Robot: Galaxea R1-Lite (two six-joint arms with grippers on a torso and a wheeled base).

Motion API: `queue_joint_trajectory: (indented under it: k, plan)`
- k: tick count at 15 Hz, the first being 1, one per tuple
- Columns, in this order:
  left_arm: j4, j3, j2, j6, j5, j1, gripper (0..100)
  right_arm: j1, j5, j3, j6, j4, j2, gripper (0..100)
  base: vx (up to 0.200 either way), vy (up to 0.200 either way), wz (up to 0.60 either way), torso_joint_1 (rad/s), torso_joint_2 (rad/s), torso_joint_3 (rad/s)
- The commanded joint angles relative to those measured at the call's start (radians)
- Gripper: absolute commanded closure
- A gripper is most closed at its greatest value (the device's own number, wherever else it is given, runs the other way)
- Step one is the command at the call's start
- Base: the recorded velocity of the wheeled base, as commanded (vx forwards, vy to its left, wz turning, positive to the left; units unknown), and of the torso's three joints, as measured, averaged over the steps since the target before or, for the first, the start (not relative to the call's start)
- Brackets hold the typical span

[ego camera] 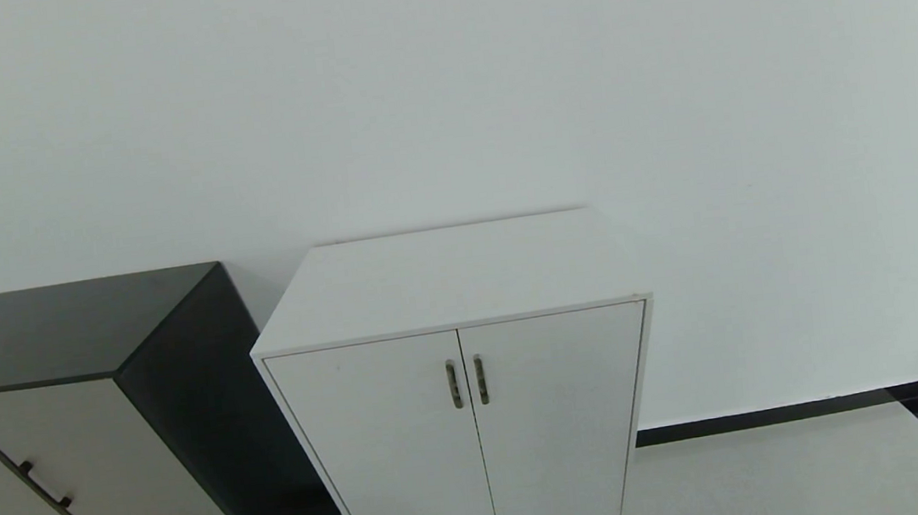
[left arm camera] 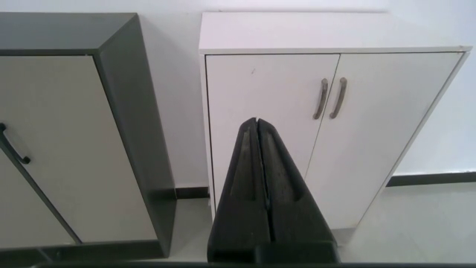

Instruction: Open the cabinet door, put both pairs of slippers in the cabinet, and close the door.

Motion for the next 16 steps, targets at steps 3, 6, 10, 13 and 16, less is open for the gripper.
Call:
queue_joint_trajectory:
  k: [3, 6, 10, 13, 16]
  plan:
    - [0.000, 0.000, 0.001, 0.000, 0.000, 0.000, 100, 0.029, 0.003, 0.000, -0.009, 0.001, -0.051, 100, 0.000, 0.000, 0.00, 0.000, 0.00, 0.000]
    - [0.000, 0.000, 0.001, 0.005, 0.001, 0.000, 100, 0.029, 0.004, 0.000, -0.003, 0.000, -0.051, 100, 0.000, 0.000, 0.00, 0.000, 0.00, 0.000]
    - [0.000, 0.000, 0.001, 0.005, 0.001, 0.000, 100, 0.029, 0.006, 0.000, 0.000, -0.002, -0.051, 100, 0.000, 0.000, 0.00, 0.000, 0.00, 0.000]
    - [0.000, 0.000, 0.001, 0.005, 0.001, 0.000, 100, 0.029, 0.013, 0.000, -0.002, -0.002, -0.051, 100, 0.000, 0.000, 0.00, 0.000, 0.00, 0.000]
    - [0.000, 0.000, 0.001, 0.005, 0.001, 0.000, 100, 0.029, 0.013, 0.000, -0.002, -0.002, -0.051, 100, 0.000, 0.000, 0.00, 0.000, 0.00, 0.000]
